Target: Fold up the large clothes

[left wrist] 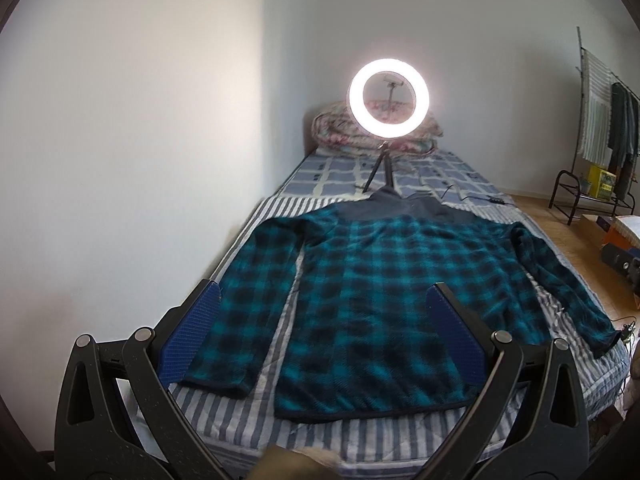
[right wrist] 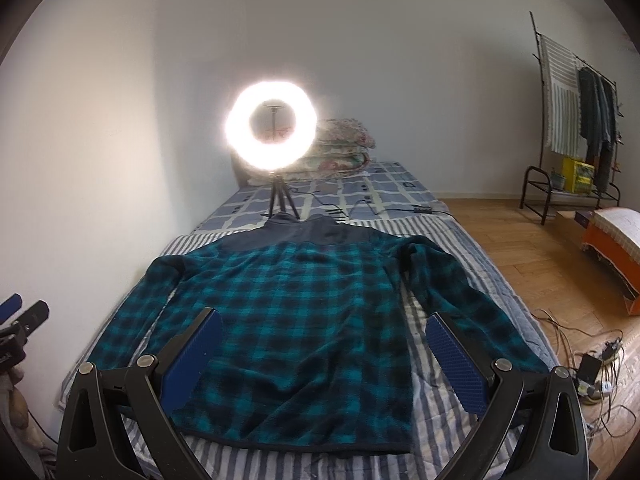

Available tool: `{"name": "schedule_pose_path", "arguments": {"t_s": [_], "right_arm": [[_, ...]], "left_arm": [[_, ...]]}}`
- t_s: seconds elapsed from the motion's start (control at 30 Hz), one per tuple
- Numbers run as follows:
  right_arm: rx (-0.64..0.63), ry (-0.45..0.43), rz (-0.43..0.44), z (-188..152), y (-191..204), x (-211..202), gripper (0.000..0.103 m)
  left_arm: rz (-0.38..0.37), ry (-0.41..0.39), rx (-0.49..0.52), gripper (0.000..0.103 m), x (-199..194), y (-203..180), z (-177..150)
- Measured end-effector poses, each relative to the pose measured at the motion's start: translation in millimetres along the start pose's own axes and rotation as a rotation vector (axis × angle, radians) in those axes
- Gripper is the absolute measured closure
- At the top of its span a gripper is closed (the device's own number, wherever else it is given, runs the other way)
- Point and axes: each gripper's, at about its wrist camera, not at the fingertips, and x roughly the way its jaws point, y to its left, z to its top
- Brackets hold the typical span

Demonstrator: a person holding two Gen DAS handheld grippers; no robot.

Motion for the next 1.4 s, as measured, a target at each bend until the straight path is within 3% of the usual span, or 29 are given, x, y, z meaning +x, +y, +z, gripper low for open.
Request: {"name": "schedule_pose_path", "arguments": {"t_s": [0.2, 0.43, 0.53, 0.6, 0.67, 0.9, 1.13, 1.2, 1.4], "right_arm": [[-0.064, -0.035, 0.107, -8.2, 29.6, 6.0, 0.000], [-0.161, 0.018, 0.202, -7.2, 57.6, 15.4, 0.000], [-0.163, 0.035, 0.236, 3.2, 60.8, 25.9, 0.000], [-0.139, 0.069, 0.308, 14.0, 60.6, 38.0, 0.000], [-0.113, 0.099, 0.369, 21.1, 58.8, 50.6, 0.000], [-0.071, 0.181, 0.425, 14.9, 52.1, 69.4, 0.001], [-0.070, 0.186, 0.494, 14.0, 55.3, 56.7, 0.003], [-0.062, 0.185, 0.499, 12.5, 53.7, 55.3, 0.003], [-0.054, 0.185, 0.510, 12.5, 52.2, 48.7, 0.003]], "left_arm": [[0.066, 0.023, -0.034, 0.000, 8.6, 29.1, -22.4], [0.138, 0.049, -0.050, 0.000, 15.4, 60.5, -47.5], [0.132, 0.086, -0.086, 0.000, 19.4, 75.3, -52.3], [0.105, 0.138, -0.139, 0.001, 26.5, 88.5, -57.2], [0.096, 0.181, -0.175, 0.008, 33.1, 98.5, -62.3], [0.058, 0.350, -0.353, 0.014, 68.1, 128.4, -86.5], [0.025, 0.514, -0.553, 0.031, 119.3, 154.5, -113.7], [0.012, 0.548, -0.620, 0.036, 129.0, 163.3, -123.1], [-0.001, 0.606, -0.803, 0.038, 150.0, 186.9, -147.6]]}}
